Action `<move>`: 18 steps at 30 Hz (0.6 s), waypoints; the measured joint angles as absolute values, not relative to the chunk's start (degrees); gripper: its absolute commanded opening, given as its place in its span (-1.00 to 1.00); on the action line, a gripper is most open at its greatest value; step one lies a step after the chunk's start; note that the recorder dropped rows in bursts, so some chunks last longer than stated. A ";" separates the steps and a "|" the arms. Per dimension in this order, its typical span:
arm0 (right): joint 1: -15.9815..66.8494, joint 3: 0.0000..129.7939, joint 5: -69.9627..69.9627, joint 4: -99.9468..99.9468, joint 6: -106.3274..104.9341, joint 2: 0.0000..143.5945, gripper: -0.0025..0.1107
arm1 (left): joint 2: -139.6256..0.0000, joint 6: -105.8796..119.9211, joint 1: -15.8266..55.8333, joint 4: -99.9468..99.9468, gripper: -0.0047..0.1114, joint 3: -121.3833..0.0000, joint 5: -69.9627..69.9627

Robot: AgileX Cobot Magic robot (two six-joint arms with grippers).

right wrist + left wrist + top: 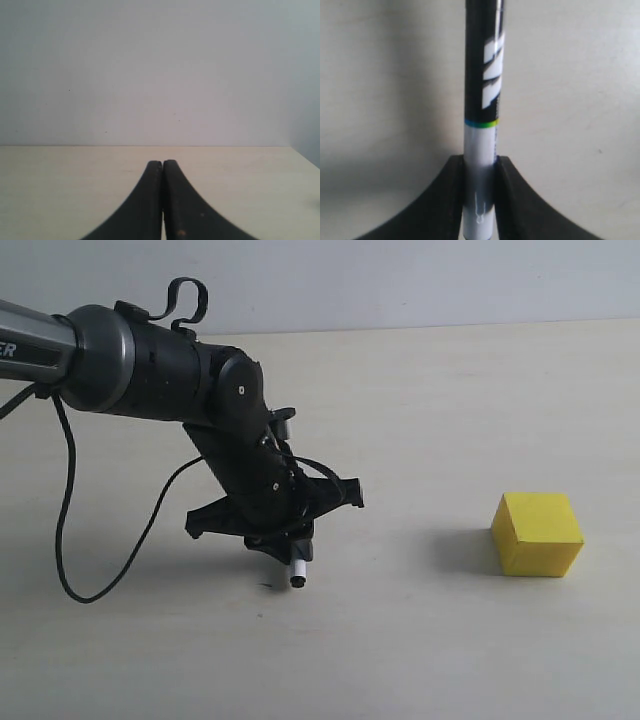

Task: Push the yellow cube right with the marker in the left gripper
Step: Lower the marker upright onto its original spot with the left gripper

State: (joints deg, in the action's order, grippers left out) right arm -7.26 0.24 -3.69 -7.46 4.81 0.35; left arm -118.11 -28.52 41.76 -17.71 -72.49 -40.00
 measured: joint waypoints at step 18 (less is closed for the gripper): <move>-7.26 0.24 -3.69 -7.46 4.81 0.35 -0.96 | -118.11 -29.58 41.76 -18.10 -0.92 -72.49 -38.51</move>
